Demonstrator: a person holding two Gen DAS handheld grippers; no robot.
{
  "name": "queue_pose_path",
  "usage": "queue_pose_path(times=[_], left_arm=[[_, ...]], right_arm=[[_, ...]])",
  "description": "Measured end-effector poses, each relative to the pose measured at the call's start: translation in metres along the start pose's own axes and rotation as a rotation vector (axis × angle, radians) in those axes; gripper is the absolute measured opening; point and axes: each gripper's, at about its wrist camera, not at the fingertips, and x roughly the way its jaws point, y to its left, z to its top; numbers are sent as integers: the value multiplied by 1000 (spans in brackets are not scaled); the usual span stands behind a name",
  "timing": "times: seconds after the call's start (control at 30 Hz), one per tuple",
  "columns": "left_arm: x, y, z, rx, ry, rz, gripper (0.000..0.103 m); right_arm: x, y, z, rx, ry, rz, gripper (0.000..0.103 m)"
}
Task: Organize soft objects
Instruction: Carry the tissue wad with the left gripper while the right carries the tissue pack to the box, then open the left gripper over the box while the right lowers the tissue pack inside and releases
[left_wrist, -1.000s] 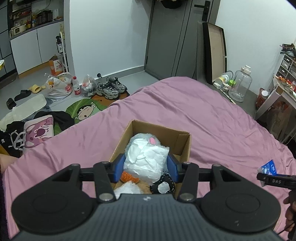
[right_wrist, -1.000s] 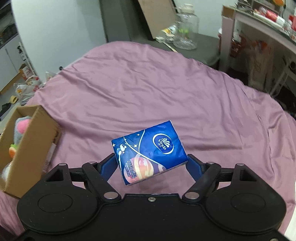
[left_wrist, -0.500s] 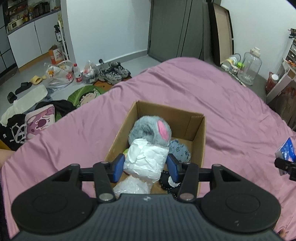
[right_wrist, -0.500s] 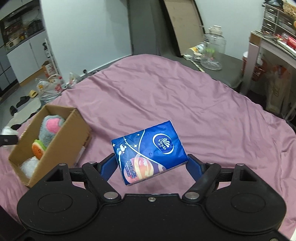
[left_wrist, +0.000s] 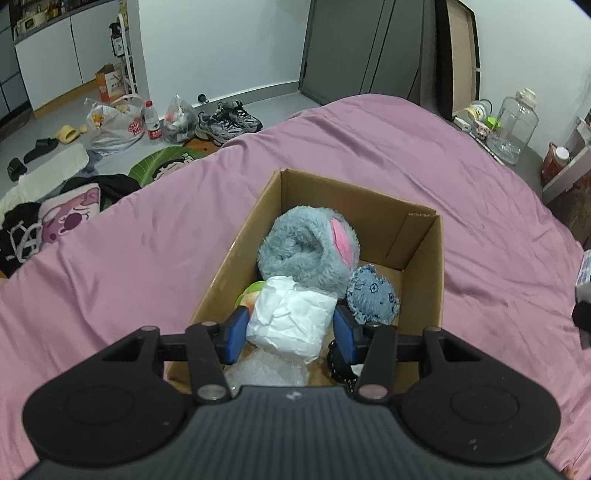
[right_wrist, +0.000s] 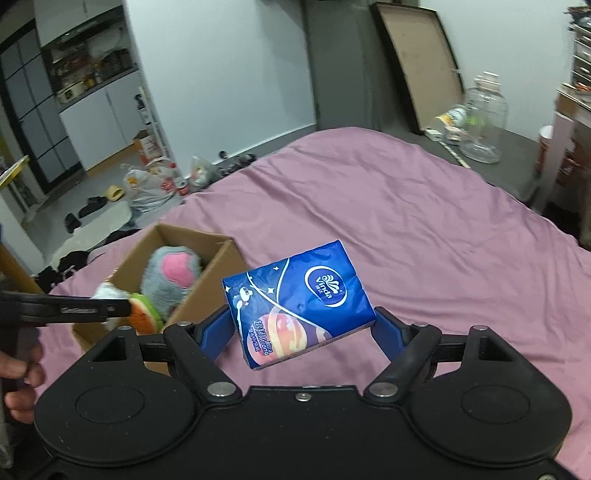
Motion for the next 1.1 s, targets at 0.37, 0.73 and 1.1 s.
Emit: queue_pose_path(times=[0.37, 0.73, 1.1], left_arm=[[3, 2, 9, -23, 8, -89, 52], [-6, 37, 19, -56, 12, -69, 54], [-21, 59, 22, -59, -5, -61, 56]], right_arm=[[11, 51, 12, -48, 7, 93, 78], [34, 107, 13, -145, 45, 105, 78], [43, 137, 6, -223, 88, 110, 86]])
